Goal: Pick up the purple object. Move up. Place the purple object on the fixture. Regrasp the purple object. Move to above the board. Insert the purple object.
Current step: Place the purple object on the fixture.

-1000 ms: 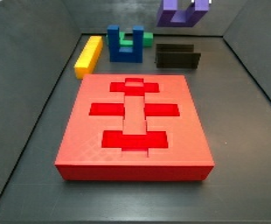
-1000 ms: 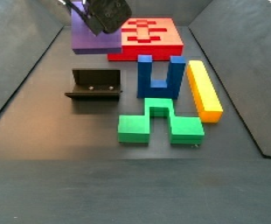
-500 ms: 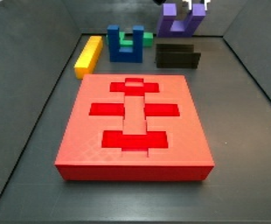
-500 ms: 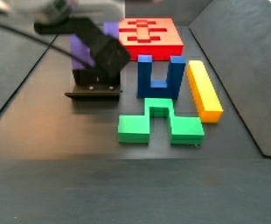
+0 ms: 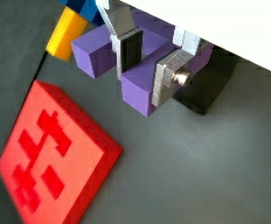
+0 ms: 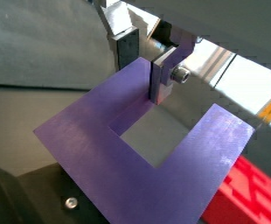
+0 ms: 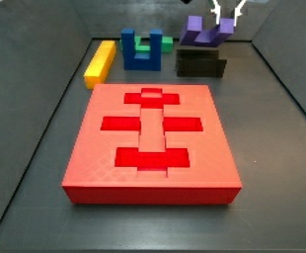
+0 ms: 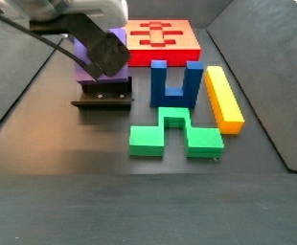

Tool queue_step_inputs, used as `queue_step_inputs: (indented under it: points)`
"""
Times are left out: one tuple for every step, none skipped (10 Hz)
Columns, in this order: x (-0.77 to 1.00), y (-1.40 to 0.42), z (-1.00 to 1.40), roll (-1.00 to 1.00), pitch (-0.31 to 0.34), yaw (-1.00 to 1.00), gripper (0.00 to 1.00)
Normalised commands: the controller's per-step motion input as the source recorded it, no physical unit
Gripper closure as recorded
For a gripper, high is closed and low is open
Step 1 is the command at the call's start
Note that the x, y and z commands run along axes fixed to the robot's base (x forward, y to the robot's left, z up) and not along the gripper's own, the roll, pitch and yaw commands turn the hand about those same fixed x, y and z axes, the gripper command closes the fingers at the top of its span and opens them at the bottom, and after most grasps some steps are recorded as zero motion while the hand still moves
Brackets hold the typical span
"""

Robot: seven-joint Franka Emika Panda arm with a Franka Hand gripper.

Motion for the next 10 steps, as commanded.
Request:
queue_step_inputs:
  points:
    - [0.14,0.0,-0.3,0.0,0.014,-0.12,1.0]
    - [0.19,0.0,-0.34,-0.24,0.0,-0.13,1.0]
    - [0.19,0.0,-0.34,-0.3,0.0,-0.16,1.0]
    - [0.22,0.0,-0.3,-0.39,-0.009,-0.14,1.0]
    - [0.25,0.0,-0.21,-0.43,0.0,-0.15,1.0]
    - [0.28,0.0,-0.15,-0.37,0.0,-0.15,1.0]
    - [0.36,0.03,-0.14,-0.35,0.0,-0.19,1.0]
    - [0.41,0.12,-0.15,-0.34,0.0,-0.21,1.0]
    - [0.11,0.13,-0.07,-0.21,0.006,-0.06,1.0]
    - [0.11,0.13,-0.02,-0.17,0.009,0.0,1.0]
